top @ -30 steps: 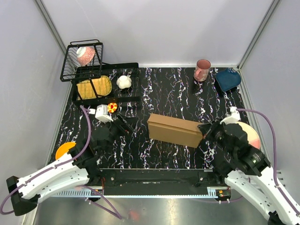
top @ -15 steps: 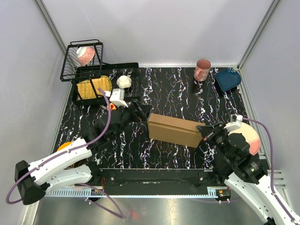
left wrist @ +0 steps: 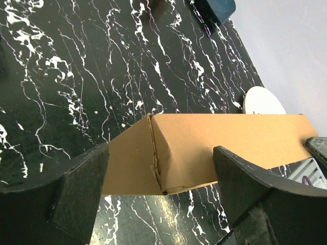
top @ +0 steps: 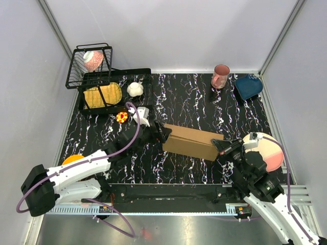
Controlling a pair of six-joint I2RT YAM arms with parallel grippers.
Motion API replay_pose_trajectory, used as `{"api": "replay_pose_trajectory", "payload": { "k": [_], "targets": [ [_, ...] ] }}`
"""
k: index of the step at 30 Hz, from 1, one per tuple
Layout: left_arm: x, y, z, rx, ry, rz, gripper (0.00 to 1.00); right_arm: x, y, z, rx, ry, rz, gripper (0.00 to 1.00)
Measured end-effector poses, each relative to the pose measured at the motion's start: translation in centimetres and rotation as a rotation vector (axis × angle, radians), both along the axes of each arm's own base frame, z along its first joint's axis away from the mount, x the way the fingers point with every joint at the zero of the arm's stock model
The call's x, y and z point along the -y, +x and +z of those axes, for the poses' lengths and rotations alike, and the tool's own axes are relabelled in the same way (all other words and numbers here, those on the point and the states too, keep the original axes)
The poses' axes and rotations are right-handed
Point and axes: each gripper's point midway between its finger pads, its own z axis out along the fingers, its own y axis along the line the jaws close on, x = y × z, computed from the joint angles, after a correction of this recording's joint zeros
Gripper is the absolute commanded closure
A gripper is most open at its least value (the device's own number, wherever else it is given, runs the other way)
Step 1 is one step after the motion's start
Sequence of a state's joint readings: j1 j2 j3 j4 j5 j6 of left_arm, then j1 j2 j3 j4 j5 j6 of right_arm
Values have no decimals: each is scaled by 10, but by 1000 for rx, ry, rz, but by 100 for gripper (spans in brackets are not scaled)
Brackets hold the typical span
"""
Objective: Fold the paper box
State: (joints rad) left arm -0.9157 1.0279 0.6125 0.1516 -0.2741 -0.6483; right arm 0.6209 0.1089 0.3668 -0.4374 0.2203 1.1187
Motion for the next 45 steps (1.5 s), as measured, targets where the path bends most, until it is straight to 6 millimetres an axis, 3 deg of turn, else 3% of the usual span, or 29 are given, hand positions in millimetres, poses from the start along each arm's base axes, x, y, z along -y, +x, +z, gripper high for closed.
{"api": "replay_pose_trajectory", "payload": {
  "k": [5,10,13,18,20,24,29,30,38,43,45],
  "targets": [
    [6,0,-8,-16,-16,-13,17,1,-2,1,-5,62,-12,100],
    [13,4,-11,-24,-40,-11,18,4,-4,12,-20,-14,-6,100],
    [15,7,-12,-29,-47,-3,20,6,-4,36,2,-63,2,100],
    [15,8,-13,-33,-58,21,20,17,-7,99,133,-78,-23,100],
    [15,8,-13,-33,-59,30,20,20,-7,108,158,-80,-35,100],
    [14,8,-13,-35,-61,45,21,16,1,85,112,-120,-34,100],
    [14,8,-14,-37,-59,51,21,11,6,1,-68,-196,-29,100],
    [14,8,-14,-37,-56,53,21,10,7,-6,-81,-178,-36,100],
    [13,7,-14,-39,-55,57,21,18,3,12,-41,-162,-58,100],
    [13,7,-15,-41,-58,60,21,27,5,59,68,-171,-91,100],
    [13,7,-15,-42,-59,62,20,29,7,69,97,-177,-104,100]
  ]
}}
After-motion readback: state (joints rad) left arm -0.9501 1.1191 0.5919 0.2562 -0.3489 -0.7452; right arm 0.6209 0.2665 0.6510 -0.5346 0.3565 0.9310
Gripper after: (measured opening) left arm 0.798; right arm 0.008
